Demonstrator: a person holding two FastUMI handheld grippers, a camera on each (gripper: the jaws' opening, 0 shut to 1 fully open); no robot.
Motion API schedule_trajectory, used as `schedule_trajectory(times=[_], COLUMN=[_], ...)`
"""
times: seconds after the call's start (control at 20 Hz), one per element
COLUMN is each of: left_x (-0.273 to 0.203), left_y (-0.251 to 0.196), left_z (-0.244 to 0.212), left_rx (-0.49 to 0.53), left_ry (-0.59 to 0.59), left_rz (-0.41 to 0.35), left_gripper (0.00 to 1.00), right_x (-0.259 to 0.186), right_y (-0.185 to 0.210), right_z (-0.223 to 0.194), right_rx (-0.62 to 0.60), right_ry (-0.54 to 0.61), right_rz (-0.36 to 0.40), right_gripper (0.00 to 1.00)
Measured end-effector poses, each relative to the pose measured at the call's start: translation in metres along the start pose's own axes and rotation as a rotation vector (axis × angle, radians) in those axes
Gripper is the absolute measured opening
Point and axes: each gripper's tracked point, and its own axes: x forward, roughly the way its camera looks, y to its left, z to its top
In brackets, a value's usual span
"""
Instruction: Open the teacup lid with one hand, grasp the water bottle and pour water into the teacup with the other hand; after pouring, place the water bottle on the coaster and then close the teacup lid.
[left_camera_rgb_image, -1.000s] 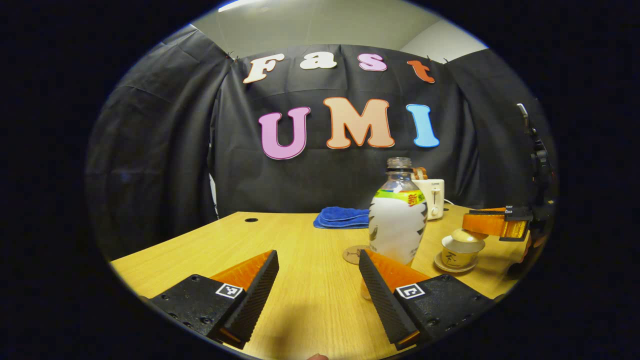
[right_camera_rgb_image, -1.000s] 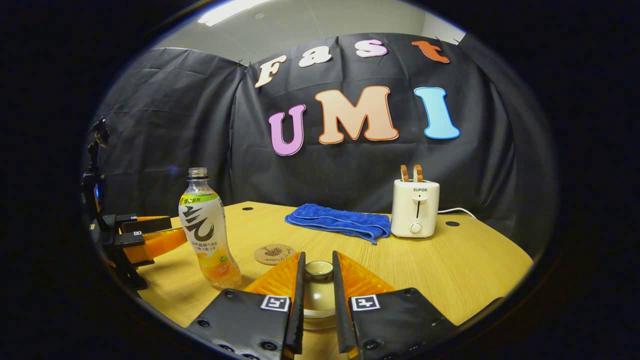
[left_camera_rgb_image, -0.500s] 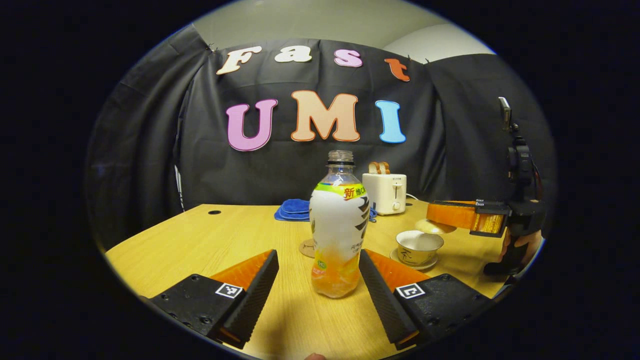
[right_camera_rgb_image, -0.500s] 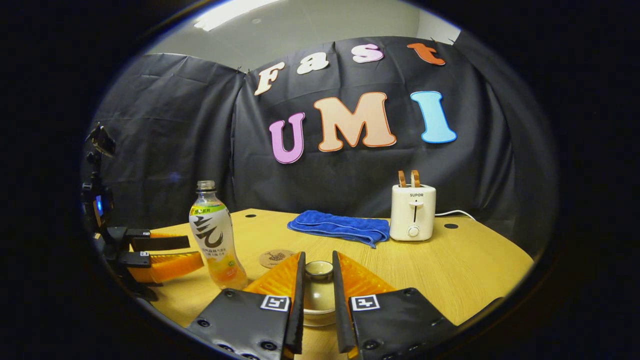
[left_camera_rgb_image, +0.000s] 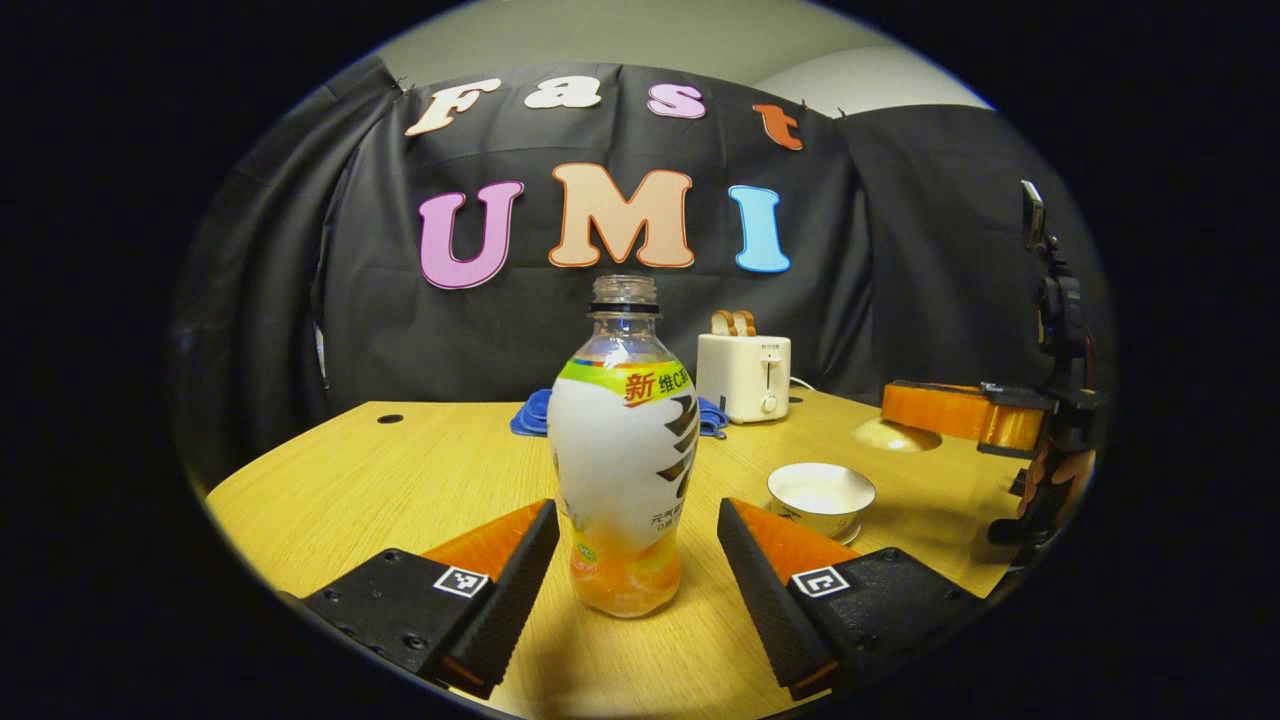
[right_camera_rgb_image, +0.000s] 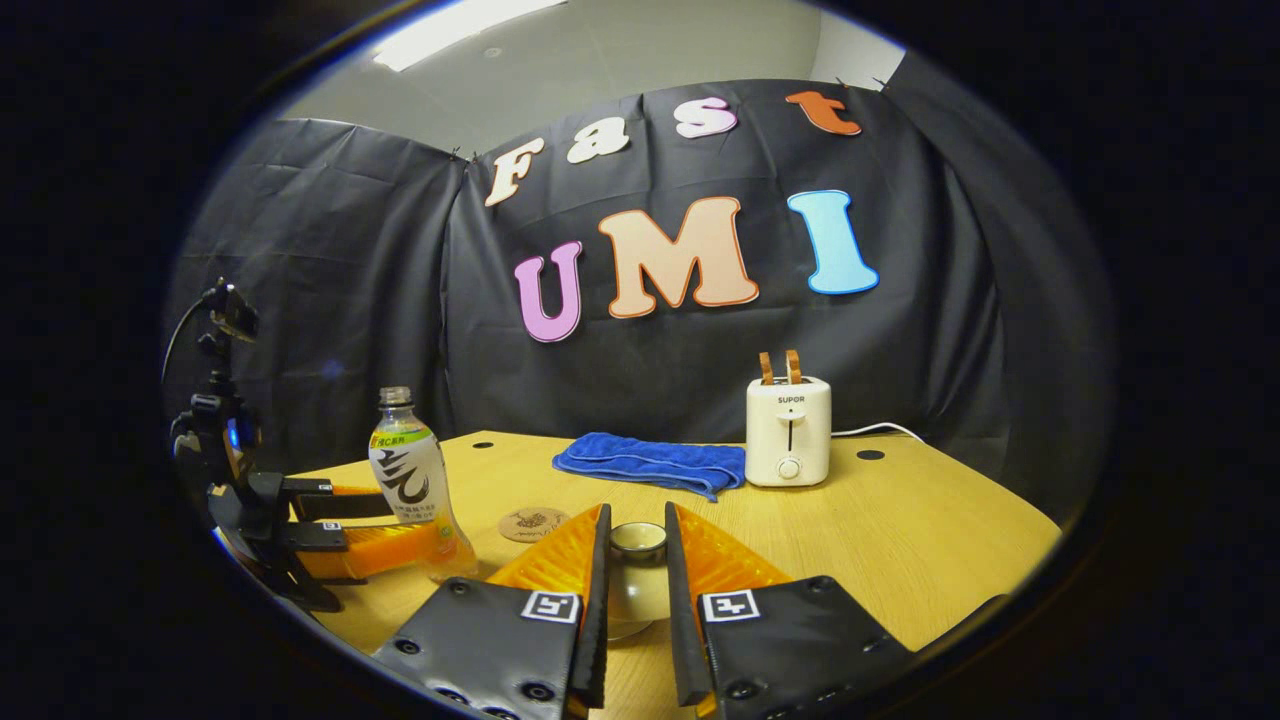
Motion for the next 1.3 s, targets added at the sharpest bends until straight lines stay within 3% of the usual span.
schedule_trajectory(times=[0.05,0.3,0.45,0.7,1.3], left_x=[0.003,0.011,0.014,0.017,0.034], left_y=[0.001,0.006,0.006,0.014,0.014], left_z=[-0.001,-0.001,-0.004,-0.006,0.009], left_rx=[0.004,-0.002,0.018,0.147,0.602], left_ry=[0.007,0.03,0.039,0.083,0.147], left_rz=[0.005,0.036,0.035,0.067,0.11], left_gripper=[0.92,0.68,0.59,0.57,0.57], right_x=[-0.001,-0.005,-0.01,-0.013,-0.026], right_y=[-0.003,-0.016,-0.024,-0.038,-0.061], right_z=[0.002,0.008,0.008,0.01,0.03], right_rx=[0.001,0.004,0.01,0.011,0.002], right_ry=[-0.002,-0.015,-0.018,-0.018,-0.062], right_rz=[-0.004,-0.024,-0.036,-0.061,-0.102], right_gripper=[0.3,0.29,0.3,0.3,0.31])
